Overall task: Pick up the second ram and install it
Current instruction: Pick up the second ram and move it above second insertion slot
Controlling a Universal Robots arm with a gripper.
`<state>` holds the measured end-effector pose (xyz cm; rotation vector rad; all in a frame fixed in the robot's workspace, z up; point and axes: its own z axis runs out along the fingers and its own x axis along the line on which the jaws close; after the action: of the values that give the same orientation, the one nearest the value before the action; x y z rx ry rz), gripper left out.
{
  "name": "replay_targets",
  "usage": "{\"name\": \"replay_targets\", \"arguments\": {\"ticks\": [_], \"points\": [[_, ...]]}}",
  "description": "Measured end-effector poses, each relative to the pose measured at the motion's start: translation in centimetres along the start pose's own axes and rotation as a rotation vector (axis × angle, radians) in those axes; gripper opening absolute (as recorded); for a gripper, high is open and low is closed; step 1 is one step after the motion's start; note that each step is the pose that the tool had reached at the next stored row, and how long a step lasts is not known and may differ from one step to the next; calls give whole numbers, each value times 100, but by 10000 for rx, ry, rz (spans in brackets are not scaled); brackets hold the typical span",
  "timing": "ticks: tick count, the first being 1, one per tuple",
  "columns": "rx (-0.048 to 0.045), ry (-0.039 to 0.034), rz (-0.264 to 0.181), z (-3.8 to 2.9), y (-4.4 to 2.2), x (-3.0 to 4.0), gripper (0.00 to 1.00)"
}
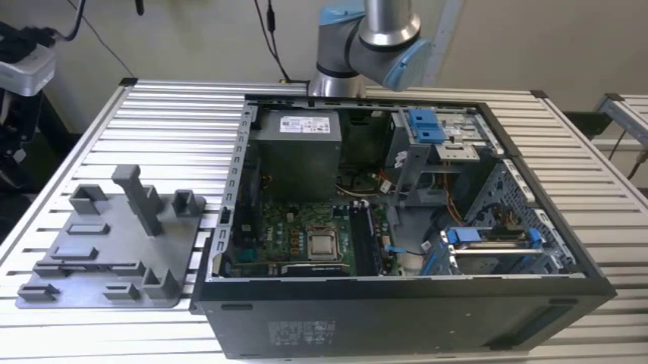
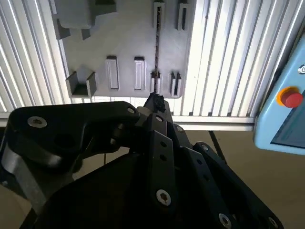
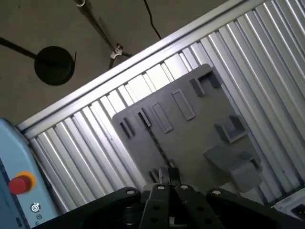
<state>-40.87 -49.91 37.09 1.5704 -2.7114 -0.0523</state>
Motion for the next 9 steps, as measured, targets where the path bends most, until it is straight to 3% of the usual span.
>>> {"name": "replay_targets", "arguments": {"ticks": [9], "points": [[135,144,-1171,11,0,0,11]]}}
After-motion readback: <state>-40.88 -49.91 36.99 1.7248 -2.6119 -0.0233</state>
